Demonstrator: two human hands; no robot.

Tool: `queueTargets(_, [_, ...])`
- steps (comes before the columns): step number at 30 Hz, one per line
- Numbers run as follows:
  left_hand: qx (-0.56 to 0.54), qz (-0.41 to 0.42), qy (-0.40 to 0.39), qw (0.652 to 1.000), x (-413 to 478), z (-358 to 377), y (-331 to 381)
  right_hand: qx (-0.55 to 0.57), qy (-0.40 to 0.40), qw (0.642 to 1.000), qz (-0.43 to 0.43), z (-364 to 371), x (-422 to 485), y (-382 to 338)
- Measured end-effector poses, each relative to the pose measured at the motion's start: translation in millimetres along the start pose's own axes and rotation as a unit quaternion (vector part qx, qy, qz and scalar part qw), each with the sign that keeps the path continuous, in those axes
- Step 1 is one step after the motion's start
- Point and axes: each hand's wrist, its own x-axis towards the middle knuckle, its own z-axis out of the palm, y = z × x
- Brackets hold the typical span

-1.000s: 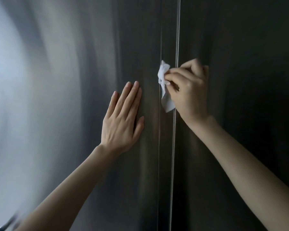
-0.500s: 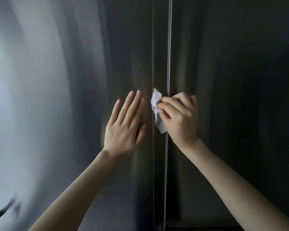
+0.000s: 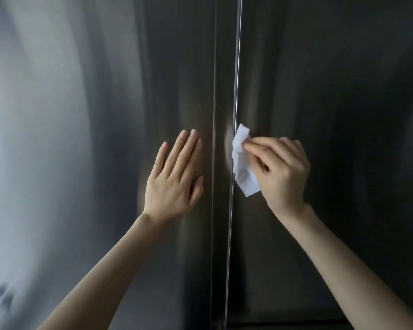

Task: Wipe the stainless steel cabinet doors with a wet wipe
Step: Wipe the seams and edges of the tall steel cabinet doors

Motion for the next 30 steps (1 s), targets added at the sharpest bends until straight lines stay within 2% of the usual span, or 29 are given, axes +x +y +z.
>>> queueTargets(7, [0.002,0.001,0.001,1.0,0,1,-1,0.044,-0.101,0.991,0.076,9,-60,-26])
queueTargets(10, [-0.001,0.0,0.001,1.0,1,0,-1,0.044,-0.132,0.988,0.07,3,-69,-32])
queueTargets(15, [-0.006,0.003,0.004,1.0,1,-1,0,0.05,-0.077,0.993,0.08,19,-11,-23])
queueTargets(18, [-0.017,-0.004,0.006,1.0,-6,2,1,0.046,-0.072,0.992,0.088,20,-19,-27])
queueTargets(25, [-0.037,0.026,-0.038,0.998,-106,10,22,0.062,-0.233,0.971,0.004,-31,-146,-52])
queueTargets(30, [-0.045,0.01,-0.059,0.997,-137,11,34,0.064,-0.209,0.976,-0.014,-20,-125,-51])
